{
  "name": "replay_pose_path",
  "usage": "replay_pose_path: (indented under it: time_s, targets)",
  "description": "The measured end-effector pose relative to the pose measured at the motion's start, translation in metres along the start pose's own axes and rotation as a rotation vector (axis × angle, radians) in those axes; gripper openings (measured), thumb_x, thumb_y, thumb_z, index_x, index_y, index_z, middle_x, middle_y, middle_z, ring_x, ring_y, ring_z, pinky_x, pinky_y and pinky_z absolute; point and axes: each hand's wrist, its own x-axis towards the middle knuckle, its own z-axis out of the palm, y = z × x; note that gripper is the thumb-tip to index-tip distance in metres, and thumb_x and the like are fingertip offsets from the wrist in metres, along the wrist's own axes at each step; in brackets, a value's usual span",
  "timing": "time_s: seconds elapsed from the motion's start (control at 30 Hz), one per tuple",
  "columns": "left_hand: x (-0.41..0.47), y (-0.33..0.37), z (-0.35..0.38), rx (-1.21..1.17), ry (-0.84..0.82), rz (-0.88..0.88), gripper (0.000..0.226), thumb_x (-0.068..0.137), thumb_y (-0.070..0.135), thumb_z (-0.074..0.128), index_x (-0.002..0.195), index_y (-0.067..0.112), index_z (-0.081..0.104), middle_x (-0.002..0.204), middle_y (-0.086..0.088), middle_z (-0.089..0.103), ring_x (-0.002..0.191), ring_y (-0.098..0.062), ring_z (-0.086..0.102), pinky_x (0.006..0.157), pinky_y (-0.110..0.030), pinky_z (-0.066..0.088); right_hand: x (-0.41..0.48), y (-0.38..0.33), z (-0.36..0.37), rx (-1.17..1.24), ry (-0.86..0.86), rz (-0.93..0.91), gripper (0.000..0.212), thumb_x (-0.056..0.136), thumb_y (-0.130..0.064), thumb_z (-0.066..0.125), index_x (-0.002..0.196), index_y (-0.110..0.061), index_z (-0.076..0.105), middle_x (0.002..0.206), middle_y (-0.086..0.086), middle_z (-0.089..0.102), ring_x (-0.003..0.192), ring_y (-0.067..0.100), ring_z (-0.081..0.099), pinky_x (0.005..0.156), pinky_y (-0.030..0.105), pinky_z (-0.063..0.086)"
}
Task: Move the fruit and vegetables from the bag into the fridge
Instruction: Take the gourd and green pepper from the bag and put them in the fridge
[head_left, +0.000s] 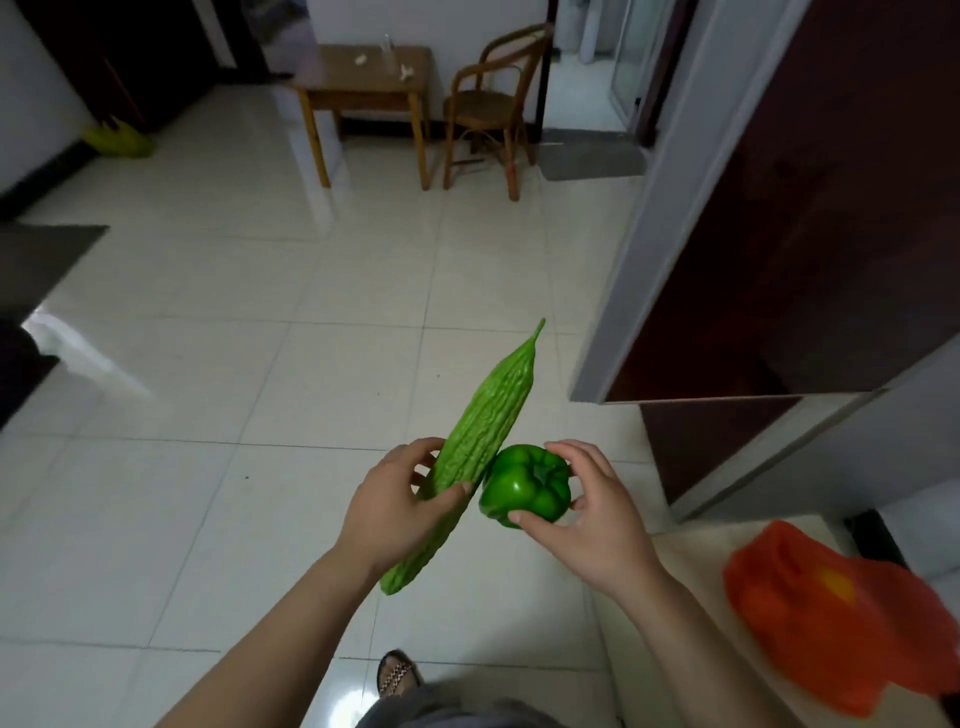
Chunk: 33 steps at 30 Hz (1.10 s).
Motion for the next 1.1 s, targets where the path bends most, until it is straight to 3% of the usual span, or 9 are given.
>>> replay_pose_path:
  time_s: [0.27,0.43,0.6,0.87,1.1]
  targets:
    - [0.051,-0.063,-0.108,0.053,0.077,-0.047,0.043,0.074,0.050,0.068,0.114,0.041,0.055,0.105,0.013,0.060,0.086,-0.006,0.060,0.077,-0.031,0.051,0.084,-0.073,0.093,0.031,-0.079,-0.067,0.069,0.060,-0.041,0.081,0.121,-0.028,0.051,0.117,-0.023,0.043,0.106,-0.003,0.047,0.076,0.018,0.049]
    - [0.088,-0.089,-0.144,0.015,0.084,-0.057,0.044,0.074,0.048,0.069,0.115,0.039,0.055,0.105,0.011,0.060,0.085,-0.004,0.060,0.077,-0.033,0.053,0.131,-0.095,0.129,0.022,-0.112,-0.076,0.068,0.061,-0.039,0.081,0.121,-0.027,0.051,0.114,-0.031,0.041,0.105,-0.007,0.045,0.071,0.014,0.047]
    - [0.145,-0.098,-0.160,-0.012,0.029,-0.033,0.056,0.067,0.038,0.076,0.117,0.039,0.051,0.107,0.009,0.057,0.088,-0.007,0.059,0.078,-0.038,0.054,0.185,-0.098,0.143,0.002,-0.108,-0.060,0.068,0.061,-0.040,0.081,0.121,-0.029,0.051,0.113,-0.031,0.040,0.107,-0.010,0.043,0.072,0.017,0.050]
    - [0.290,-0.094,-0.169,-0.025,-0.036,-0.005,0.050,0.067,0.028,0.075,0.109,0.046,0.053,0.106,0.012,0.060,0.089,-0.003,0.059,0.078,-0.031,0.054,0.309,-0.073,0.149,-0.018,-0.094,-0.041,0.070,0.064,-0.043,0.079,0.124,-0.030,0.046,0.121,-0.023,0.040,0.108,-0.006,0.043,0.078,0.012,0.045]
    - [0.434,-0.047,-0.165,-0.010,-0.080,0.075,0.051,0.066,0.026,0.075,0.100,0.054,0.050,0.102,0.018,0.058,0.089,-0.002,0.059,0.080,-0.033,0.053,0.436,-0.042,0.114,-0.076,-0.045,-0.021,0.074,0.064,-0.045,0.077,0.128,-0.026,0.046,0.127,-0.016,0.041,0.114,0.002,0.044,0.089,0.021,0.045]
